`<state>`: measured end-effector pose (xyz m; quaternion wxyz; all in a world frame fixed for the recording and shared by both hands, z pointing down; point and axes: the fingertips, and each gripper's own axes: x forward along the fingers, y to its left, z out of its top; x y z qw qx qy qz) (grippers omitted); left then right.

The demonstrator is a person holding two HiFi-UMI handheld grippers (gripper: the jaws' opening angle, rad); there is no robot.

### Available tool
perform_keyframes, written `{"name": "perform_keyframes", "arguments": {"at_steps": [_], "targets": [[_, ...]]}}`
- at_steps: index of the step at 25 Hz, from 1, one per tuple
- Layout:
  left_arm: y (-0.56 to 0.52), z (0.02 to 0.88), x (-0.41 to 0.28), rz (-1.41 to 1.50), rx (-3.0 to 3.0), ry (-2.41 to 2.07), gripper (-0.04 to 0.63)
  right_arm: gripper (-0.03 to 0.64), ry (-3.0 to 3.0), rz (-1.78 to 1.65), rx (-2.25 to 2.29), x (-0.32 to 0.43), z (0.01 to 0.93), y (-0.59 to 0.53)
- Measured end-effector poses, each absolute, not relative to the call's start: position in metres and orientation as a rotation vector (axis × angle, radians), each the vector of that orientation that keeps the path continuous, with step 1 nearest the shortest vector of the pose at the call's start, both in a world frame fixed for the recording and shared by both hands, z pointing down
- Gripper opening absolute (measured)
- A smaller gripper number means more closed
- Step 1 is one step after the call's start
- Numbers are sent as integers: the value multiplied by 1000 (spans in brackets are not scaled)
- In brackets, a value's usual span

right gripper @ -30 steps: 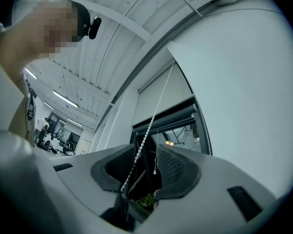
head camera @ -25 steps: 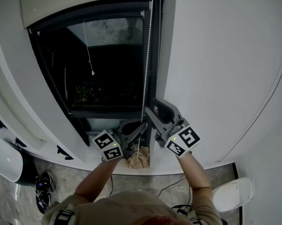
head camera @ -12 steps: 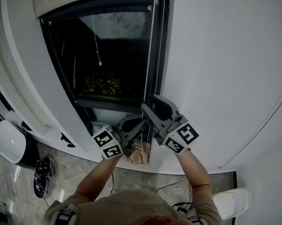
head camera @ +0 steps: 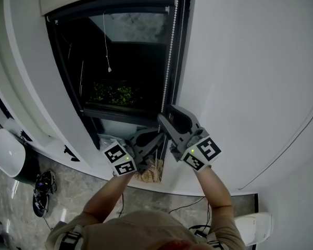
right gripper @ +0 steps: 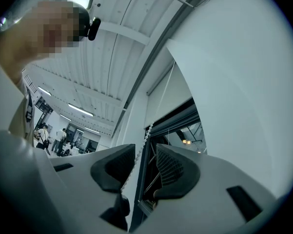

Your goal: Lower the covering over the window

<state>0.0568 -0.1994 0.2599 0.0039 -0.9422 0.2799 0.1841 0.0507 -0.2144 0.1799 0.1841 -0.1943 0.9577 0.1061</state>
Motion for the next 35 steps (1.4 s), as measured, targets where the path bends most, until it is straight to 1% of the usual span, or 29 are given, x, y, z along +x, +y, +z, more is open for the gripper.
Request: {"name": "perform_keyframes", "arguments": {"at_steps": [8,21,26,27,30,33,35], "targets": [[-198,261,47,588,-2966,840,23,127,2685,315,-585,45,177,-211],[-190,257,0,567,-3044,651,23,127,2591,360,-740,-5,153,-213],[-185,275,-16,518,-3109,572,23,126,2548,394,-828,-20,138,-212],[-183,281,-16,508,-3128,552,23,121,2545,396,-845,-23,138,-212],[-174,301,-18,496,-3173,477,23,61,2550,365,-892,-29,145,-213],[-166,312,-21,480,-3200,417,23,23,2562,311,-923,-34,156,-211],[-163,316,-27,479,-3195,393,23,17,2566,327,-981,-33,170,-211]]}}
